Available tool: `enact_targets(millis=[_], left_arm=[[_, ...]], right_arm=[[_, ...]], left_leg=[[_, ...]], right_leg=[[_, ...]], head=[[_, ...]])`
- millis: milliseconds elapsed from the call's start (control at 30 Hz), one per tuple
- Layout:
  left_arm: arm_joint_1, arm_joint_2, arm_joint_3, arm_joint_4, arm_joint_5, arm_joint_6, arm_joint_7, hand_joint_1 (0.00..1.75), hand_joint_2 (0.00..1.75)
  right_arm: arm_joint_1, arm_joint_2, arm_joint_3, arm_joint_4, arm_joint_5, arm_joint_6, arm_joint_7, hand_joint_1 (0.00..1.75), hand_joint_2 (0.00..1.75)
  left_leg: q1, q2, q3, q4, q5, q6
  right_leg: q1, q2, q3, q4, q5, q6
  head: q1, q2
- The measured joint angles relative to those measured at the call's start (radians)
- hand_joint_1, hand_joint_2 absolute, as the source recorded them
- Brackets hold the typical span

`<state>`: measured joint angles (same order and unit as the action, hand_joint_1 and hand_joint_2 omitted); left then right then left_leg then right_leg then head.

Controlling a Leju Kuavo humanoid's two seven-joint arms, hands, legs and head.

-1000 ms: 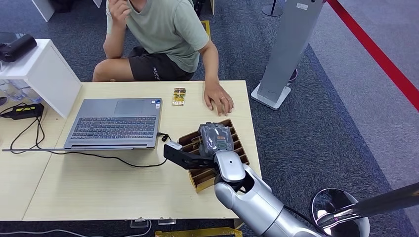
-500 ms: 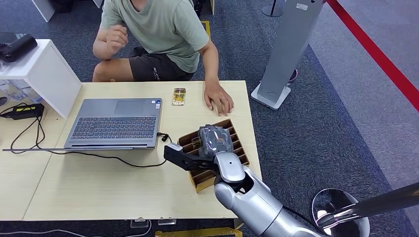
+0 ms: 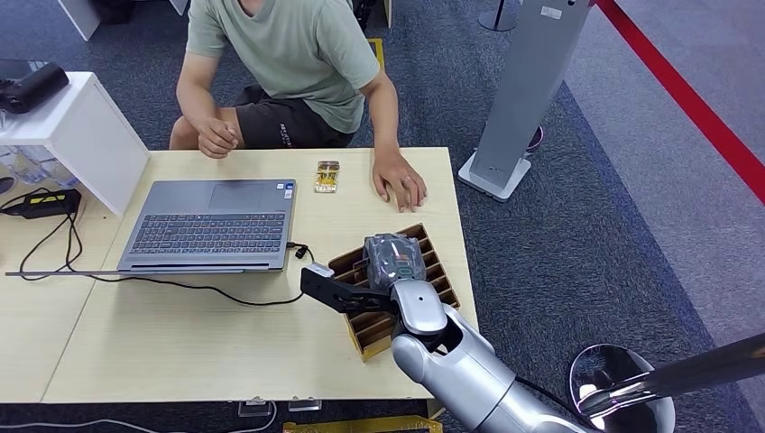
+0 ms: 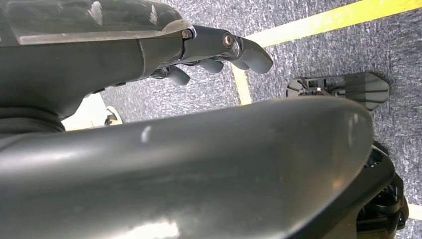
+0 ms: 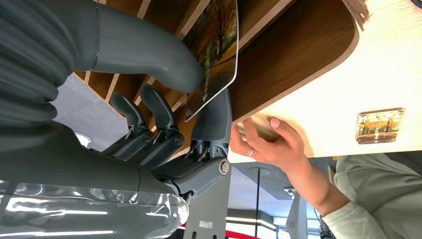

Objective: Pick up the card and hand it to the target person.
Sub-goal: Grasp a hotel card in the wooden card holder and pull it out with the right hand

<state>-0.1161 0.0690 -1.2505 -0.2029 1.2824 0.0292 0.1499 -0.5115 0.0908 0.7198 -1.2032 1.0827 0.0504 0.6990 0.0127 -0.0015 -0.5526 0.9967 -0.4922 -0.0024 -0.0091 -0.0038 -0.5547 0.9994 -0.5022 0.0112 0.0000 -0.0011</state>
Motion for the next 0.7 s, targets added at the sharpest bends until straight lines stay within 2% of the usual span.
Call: enact_targets(millis=[500, 700], left_arm=[[0.000, 0.000, 0.000, 0.000, 0.002, 0.001, -0.010, 0.00, 0.00], [0.001, 0.000, 0.000, 0.000, 0.002, 0.001, -0.010, 0.00, 0.00]], right_arm=[[-0.008, -0.002, 0.000, 0.005, -0.014, -0.015, 0.000, 1.47, 1.75], [-0.017, -0.017, -0.011, -0.061, 0.006, 0.009, 0.001, 1.47, 1.75]], left_leg=[[0.000, 0.000, 0.001, 0.000, 0.000, 0.000], [0.000, 0.000, 0.000, 0.000, 0.000, 0.000]], right_leg=[[0.000, 0.000, 0.001, 0.000, 0.000, 0.000], [0.000, 0.000, 0.000, 0.000, 0.000, 0.000]], head=[[0.000, 0.000], [0.001, 0.000]])
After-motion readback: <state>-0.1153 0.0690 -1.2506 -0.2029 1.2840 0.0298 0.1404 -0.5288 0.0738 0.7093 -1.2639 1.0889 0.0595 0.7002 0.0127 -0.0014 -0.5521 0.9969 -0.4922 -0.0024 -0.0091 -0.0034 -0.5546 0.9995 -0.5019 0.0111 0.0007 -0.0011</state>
